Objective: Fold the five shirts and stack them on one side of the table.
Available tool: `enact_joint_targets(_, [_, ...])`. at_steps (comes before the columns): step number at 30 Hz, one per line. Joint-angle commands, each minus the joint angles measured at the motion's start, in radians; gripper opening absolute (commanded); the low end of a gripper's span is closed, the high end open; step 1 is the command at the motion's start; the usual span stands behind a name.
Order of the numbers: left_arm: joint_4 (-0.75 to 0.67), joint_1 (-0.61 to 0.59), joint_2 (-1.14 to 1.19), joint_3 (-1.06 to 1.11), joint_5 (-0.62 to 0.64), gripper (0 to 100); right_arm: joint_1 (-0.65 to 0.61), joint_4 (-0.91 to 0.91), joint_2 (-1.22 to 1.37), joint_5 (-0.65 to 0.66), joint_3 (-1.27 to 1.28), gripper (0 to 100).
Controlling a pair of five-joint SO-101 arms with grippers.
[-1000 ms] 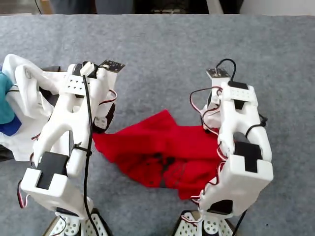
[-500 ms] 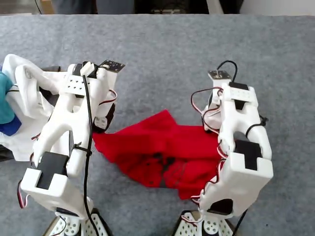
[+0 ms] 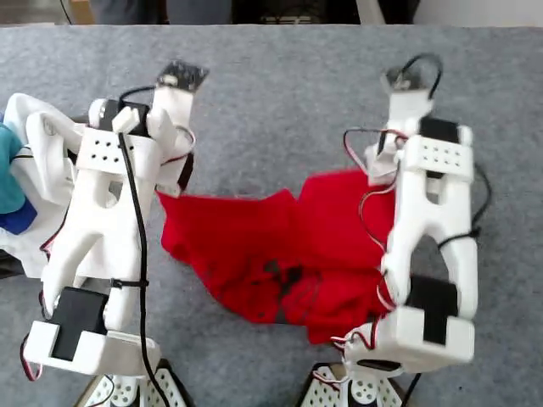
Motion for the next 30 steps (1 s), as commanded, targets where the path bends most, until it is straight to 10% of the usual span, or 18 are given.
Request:
enact_joint_targets(1, [-0.014,-0.008,0.012,-0.225,0.074,3,0.071,0.0,-0.108,-0.052,-0.15,1.3])
enact_joint_targets(22, [-0.419,0.008,0.924,-1.095,0.345,19,0.167,-0.502,0.305,-0.157,-0.346,1.3])
enact_joint_targets(30, [-0.443,0.007,1.134,-1.264,0.226,20,0.16,-0.687,0.489,-0.157,-0.355,1.3])
